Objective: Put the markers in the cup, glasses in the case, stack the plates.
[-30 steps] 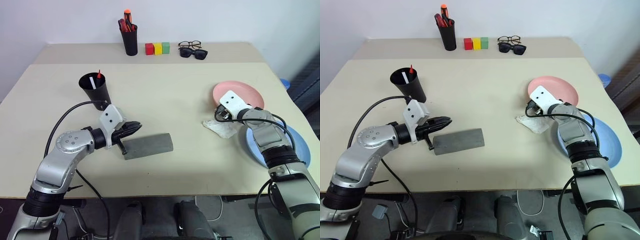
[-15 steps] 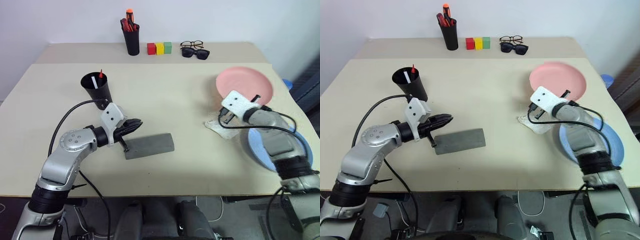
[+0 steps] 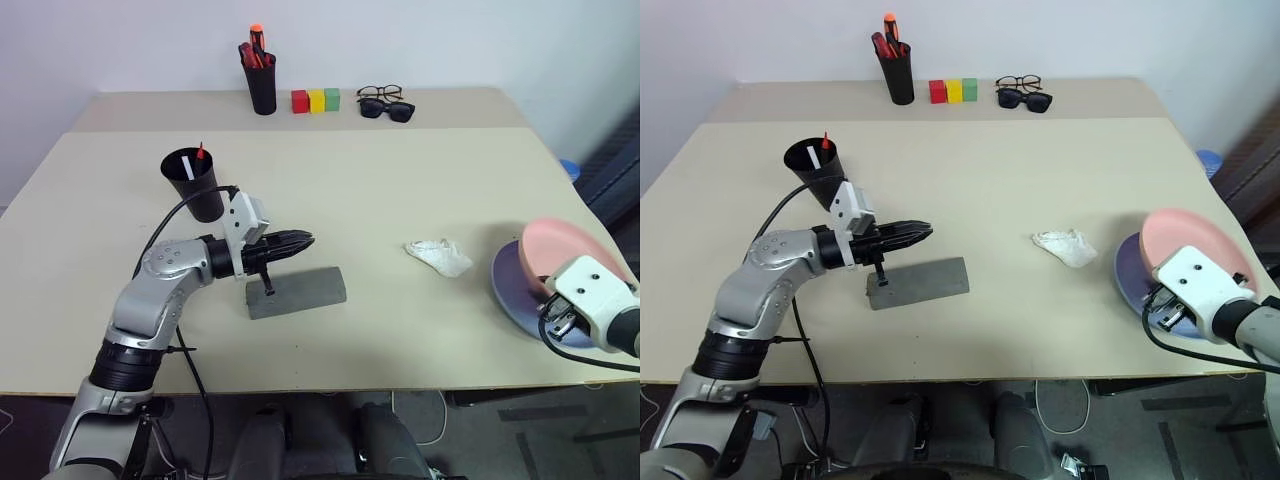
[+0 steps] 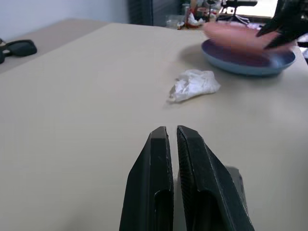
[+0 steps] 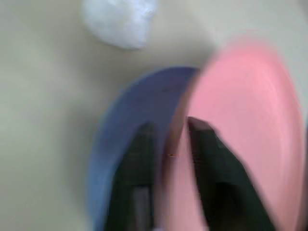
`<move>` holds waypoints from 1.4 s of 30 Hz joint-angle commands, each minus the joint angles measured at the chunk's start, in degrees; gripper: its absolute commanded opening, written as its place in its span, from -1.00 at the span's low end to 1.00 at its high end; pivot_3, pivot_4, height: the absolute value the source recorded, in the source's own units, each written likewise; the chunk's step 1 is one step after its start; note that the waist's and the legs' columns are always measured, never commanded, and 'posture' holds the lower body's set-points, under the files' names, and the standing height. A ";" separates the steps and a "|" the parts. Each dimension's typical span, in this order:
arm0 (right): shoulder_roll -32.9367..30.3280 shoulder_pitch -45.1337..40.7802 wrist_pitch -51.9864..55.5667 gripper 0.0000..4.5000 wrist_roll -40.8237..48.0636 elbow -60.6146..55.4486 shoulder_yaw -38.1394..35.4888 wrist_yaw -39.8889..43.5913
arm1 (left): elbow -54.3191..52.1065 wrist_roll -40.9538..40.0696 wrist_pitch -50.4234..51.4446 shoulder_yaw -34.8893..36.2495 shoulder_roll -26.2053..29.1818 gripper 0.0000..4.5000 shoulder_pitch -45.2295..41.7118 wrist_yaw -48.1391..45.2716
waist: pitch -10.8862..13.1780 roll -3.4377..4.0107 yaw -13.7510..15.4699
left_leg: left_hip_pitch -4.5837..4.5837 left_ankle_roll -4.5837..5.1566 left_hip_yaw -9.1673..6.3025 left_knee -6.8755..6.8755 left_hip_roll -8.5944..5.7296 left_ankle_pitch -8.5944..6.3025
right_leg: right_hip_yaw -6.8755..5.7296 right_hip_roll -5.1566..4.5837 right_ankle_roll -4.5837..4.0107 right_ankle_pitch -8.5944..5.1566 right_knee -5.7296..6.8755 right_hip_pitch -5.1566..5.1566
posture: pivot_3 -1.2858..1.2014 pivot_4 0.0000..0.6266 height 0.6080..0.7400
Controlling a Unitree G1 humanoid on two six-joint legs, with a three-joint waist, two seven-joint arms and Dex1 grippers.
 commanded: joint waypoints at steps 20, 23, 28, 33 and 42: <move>15.79 -29.81 0.23 0.42 -4.69 25.05 27.28 -20.57 | -10.40 0.26 0.35 3.11 3.67 -0.89 9.25 4.37 | 0.02 0.03 0.19 | 0.31 0.01 0.03 -0.23 -0.04 -0.01 | 0.09 -0.11 0.04 -0.04 -0.10 0.20 | 0.03 -0.52 1.00; 15.48 -30.00 0.31 -0.20 -3.99 24.80 26.97 -20.25 | -11.08 -0.12 0.63 3.52 3.95 -0.89 10.14 4.65 | 0.02 0.03 0.34 | 0.31 0.01 0.03 -0.23 -0.04 -0.01 | 0.09 -0.12 0.04 -0.04 -0.08 0.20 | 0.03 -0.52 1.00; 15.01 -29.71 0.53 -0.98 -3.93 22.86 26.22 -20.63 | -10.13 0.07 0.22 3.15 3.82 -0.89 10.01 4.60 | 0.02 0.03 0.29 | 0.30 0.01 0.04 -0.24 -0.05 -0.01 | 0.09 -0.14 0.04 -0.04 -0.09 0.19 | 0.03 -0.52 1.00; 11.50 -27.55 2.73 -0.98 -3.94 14.06 20.64 -20.81 | -7.83 0.43 -0.60 1.96 2.99 -0.89 8.24 3.54 | 0.04 0.06 0.36 | 0.28 0.01 0.04 -0.28 -0.05 -0.01 | 0.09 -0.13 0.04 -0.04 -0.10 0.16 | 0.03 -0.52 1.00; 2.82 -14.50 14.09 -0.88 -0.51 2.70 1.60 -14.14 | -2.97 0.69 -2.00 -0.14 0.49 -0.89 5.00 0.31 | 0.03 0.04 0.23 | 0.34 0.02 0.06 -0.40 -0.05 -0.01 | 0.09 -0.12 0.05 -0.05 -0.24 0.26 | 0.03 -0.52 1.00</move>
